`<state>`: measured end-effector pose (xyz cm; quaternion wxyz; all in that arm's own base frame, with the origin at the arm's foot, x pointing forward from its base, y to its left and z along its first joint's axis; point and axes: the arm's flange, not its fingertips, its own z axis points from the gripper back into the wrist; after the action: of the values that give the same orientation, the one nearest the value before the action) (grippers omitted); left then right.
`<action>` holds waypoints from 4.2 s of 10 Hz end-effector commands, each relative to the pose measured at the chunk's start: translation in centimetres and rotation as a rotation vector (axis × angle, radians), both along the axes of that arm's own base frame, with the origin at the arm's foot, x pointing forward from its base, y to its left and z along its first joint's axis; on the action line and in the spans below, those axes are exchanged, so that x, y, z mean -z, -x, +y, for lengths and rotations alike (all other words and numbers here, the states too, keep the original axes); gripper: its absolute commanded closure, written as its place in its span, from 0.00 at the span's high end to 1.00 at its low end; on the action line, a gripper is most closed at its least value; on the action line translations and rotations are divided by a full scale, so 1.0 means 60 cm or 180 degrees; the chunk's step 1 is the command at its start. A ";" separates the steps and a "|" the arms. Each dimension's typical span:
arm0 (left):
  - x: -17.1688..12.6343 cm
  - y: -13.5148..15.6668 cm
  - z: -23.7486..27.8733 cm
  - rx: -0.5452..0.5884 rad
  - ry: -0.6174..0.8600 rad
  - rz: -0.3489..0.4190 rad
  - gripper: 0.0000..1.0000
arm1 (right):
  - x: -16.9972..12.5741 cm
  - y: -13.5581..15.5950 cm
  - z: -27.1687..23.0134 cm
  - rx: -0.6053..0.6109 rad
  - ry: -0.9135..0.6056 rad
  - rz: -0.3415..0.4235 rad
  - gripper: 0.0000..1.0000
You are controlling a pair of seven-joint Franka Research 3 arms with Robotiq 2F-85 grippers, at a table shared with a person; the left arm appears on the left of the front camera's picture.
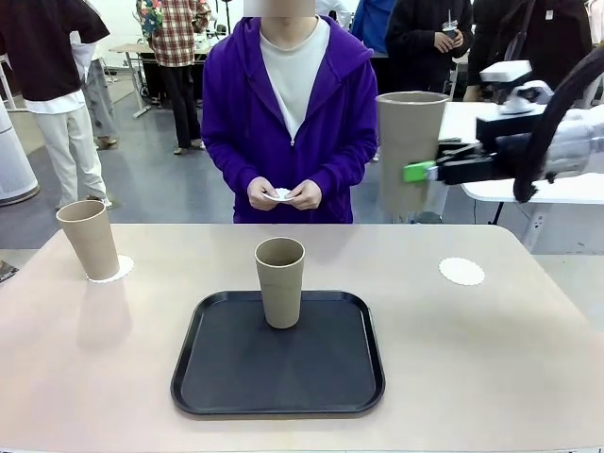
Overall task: Place coasters on the table and set cups on them.
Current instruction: Take one Reusable plastic cup from the Flat Tray and place it on a coaster set by the human.
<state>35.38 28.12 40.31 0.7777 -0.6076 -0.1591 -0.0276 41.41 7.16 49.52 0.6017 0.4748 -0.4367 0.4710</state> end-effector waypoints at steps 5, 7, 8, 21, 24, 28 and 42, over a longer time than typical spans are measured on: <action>-0.001 0.004 0.001 0.0012 0.0000 -0.0028 1.00 | -0.012 -0.169 -0.284 0.1057 -0.0120 -0.0110 0.84; -0.001 0.004 0.001 0.0012 0.0000 -0.0028 1.00 | -0.009 -0.187 -0.320 0.1195 -0.0173 -0.0032 0.84; -0.001 0.004 0.001 0.0012 0.0000 -0.0028 1.00 | -0.008 -0.192 -0.326 0.1213 -0.0178 -0.0038 0.84; -0.001 0.004 0.001 0.0012 0.0000 -0.0028 1.00 | 0.173 -0.229 -0.368 0.0977 -0.0033 0.0011 0.84; -0.001 0.004 0.001 0.0012 0.0000 -0.0028 1.00 | 0.258 -0.231 -0.367 0.0937 -0.0018 0.0026 0.84; -0.001 0.004 0.001 0.0012 0.0000 -0.0028 1.00 | 0.323 -0.229 -0.329 0.0753 0.0013 0.0110 0.84; -0.001 0.004 0.001 0.0012 0.0000 -0.0028 1.00 | 0.395 -0.231 -0.321 0.0325 -0.0292 -0.0229 0.84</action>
<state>35.37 28.13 40.31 0.7776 -0.6076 -0.1592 -0.0274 54.65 -11.58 26.39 0.6017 0.4590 -0.4980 0.4234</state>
